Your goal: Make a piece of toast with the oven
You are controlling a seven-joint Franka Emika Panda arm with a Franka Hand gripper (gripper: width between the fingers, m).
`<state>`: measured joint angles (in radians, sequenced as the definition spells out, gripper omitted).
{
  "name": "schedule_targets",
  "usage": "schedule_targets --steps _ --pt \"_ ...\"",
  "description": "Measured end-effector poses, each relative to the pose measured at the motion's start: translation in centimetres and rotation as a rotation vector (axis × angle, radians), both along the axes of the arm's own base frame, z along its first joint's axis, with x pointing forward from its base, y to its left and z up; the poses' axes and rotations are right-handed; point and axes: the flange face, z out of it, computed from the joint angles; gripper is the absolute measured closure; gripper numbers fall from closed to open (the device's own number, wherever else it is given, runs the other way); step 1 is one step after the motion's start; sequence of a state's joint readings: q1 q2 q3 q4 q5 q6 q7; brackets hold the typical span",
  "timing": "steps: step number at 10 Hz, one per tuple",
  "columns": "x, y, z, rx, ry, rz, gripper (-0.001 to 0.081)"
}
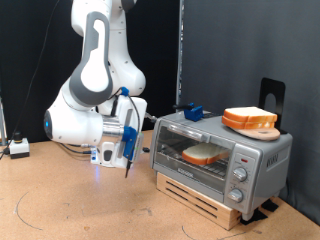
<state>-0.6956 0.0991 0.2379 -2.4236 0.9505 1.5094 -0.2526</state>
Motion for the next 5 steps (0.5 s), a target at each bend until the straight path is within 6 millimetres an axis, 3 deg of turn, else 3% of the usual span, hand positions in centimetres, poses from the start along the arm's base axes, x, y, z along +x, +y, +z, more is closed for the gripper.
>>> schedule_targets --steps 2,3,5 --pt "2.2 1.0 -0.4 -0.097 -0.007 -0.012 -0.0003" --pt "2.0 1.1 -0.4 -0.084 -0.003 -0.007 -0.0003" --pt "3.9 2.2 0.0 -0.004 -0.053 -0.109 -0.0003"
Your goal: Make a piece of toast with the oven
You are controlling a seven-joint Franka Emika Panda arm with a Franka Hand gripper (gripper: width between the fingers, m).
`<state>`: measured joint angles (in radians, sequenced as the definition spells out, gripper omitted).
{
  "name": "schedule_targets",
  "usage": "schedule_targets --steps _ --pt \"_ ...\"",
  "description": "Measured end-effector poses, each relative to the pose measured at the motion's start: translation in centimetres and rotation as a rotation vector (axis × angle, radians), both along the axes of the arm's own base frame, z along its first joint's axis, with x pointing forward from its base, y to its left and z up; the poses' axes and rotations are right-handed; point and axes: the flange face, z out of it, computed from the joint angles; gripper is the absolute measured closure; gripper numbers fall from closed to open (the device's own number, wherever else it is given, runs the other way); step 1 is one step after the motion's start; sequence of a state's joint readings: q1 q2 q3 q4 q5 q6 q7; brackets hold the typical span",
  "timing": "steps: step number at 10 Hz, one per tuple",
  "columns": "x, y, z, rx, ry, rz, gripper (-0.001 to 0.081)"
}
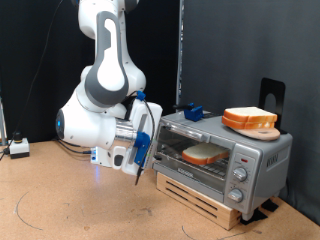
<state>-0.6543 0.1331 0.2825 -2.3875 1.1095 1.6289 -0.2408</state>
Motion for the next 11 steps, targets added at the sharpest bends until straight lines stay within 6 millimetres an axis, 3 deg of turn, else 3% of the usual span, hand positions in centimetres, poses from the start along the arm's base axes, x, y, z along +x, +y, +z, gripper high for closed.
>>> schedule_targets --steps 2,5,9,11 --pt "2.2 1.0 -0.1 0.033 -0.041 0.013 -0.0003" --pt "5.8 2.0 -0.9 -0.073 -0.084 0.17 -0.0003" --pt "6.6 2.8 -1.2 -0.026 -0.133 0.201 -0.0003" --pt "8.8 3.7 -2.2 -0.036 -0.232 0.157 -0.0003"
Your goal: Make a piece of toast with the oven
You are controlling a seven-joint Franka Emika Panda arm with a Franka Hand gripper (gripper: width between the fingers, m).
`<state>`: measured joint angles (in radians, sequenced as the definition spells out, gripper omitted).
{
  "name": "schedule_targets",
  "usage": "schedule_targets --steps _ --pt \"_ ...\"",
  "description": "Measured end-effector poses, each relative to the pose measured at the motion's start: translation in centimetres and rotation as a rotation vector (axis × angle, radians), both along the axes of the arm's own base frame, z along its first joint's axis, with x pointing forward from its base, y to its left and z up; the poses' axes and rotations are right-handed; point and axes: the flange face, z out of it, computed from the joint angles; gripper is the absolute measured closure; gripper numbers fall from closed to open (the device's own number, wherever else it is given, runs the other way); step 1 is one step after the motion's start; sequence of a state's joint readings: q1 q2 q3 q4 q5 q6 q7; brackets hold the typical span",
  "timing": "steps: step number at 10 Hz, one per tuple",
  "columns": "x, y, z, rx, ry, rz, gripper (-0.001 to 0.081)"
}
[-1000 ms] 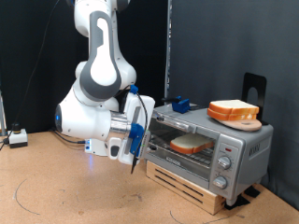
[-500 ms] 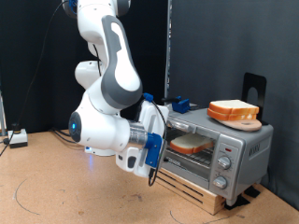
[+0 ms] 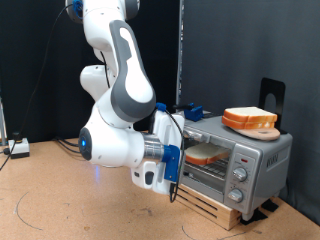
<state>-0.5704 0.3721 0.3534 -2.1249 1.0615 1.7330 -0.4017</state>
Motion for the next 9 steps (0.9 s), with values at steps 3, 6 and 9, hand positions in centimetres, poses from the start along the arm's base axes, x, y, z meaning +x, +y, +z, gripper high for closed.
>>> schedule_targets --steps 3,6,9 --pt "3.0 1.2 -1.7 -0.033 -0.014 -0.041 -0.0003" --pt "5.6 1.9 -3.8 -0.008 0.098 -0.056 -0.0003" --pt "7.9 2.0 -6.3 0.023 0.175 -0.011 -0.0003"
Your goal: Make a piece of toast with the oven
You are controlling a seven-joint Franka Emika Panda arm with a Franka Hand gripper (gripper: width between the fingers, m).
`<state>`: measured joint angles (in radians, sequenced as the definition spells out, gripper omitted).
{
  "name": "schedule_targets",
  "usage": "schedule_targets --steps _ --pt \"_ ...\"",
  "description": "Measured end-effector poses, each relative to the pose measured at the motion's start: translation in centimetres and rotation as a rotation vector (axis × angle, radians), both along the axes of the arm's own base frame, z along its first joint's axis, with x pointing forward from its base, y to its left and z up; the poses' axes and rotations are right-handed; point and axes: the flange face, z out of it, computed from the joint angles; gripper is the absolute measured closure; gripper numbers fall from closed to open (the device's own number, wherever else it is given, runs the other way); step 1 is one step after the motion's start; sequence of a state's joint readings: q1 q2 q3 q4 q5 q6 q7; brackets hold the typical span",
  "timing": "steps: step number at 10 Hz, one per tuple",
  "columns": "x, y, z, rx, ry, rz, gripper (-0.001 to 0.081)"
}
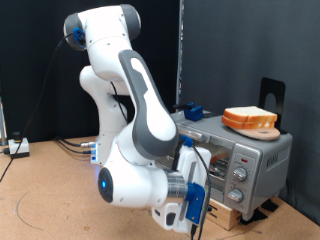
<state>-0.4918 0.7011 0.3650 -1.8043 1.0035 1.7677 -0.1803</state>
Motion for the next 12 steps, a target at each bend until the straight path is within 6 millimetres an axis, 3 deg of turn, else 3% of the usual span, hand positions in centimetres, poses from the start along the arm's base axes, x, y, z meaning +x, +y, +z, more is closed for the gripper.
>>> schedule_targets --steps 3,5,12 --pt "0.5 0.1 -2.3 0.025 0.025 0.059 -0.0003" --pt "0.2 0.6 -2.8 0.038 0.038 0.082 -0.0003" --pt "-0.8 5.5 -3.7 0.035 0.032 0.145 -0.0003"
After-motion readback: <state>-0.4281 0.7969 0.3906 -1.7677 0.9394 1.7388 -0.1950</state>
